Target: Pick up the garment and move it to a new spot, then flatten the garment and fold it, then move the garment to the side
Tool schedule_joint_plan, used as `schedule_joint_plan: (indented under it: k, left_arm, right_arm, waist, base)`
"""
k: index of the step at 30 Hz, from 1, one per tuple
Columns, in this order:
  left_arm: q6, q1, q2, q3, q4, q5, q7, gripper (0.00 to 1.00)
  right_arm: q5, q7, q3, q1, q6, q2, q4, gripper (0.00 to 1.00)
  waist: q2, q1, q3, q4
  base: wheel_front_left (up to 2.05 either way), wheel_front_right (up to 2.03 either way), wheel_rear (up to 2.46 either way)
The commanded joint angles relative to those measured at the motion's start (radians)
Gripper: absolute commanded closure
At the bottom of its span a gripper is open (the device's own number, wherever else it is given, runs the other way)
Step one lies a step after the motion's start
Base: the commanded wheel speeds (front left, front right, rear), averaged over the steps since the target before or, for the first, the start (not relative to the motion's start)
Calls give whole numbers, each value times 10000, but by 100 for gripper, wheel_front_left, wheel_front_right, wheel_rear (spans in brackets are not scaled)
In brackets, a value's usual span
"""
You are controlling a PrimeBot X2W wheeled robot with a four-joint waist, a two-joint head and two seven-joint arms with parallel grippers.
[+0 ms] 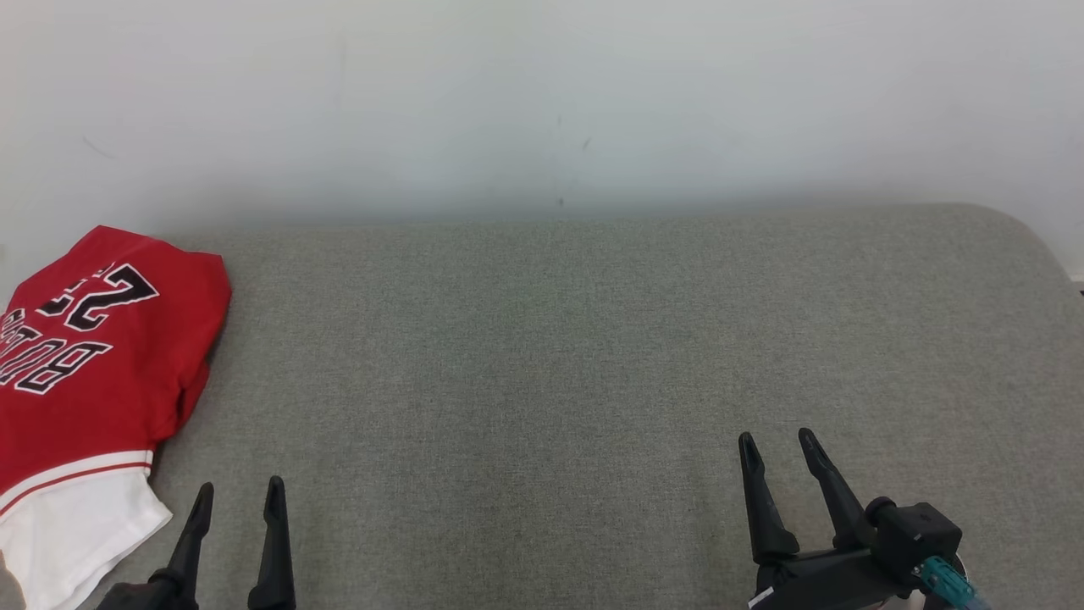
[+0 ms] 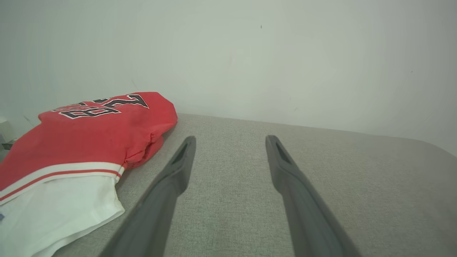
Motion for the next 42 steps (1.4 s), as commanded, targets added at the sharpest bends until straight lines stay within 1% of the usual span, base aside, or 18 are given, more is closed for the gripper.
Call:
schedule_joint_plan:
  k: [1,9,21,32,42]
  left_arm:
    - [4,103,56,29,-86,277,-100,0]
    - [4,169,47,66,-117,802,-239,0]
    - [5,210,-11,403,5,1471,-452,0]
    - [5,237,-157,660,70,1361,-445,0]
    - [5,274,-168,717,136,1399,-445,0]
  right_arm:
    - [-256,-108,43,41,-17,1,-62,0]
    - [-769,-237,66,72,-19,1,-54,0]
    - [-1612,-447,-6,155,-21,2,-29,0]
    - [-1437,-432,-422,243,-21,4,40,0]
    - [-1340,-432,-466,249,-21,3,124,0]
  waist:
    - [0,0,-5,-5]
    - [0,0,-20,-8]
    - [0,0,-27,6]
    - [0,0,-19,-5]
    - [0,0,-9,-21]
  base:
    - [0,0,0]
    - [0,0,0]
    - [0,0,0]
    - [0,0,0]
    - [0,0,0]
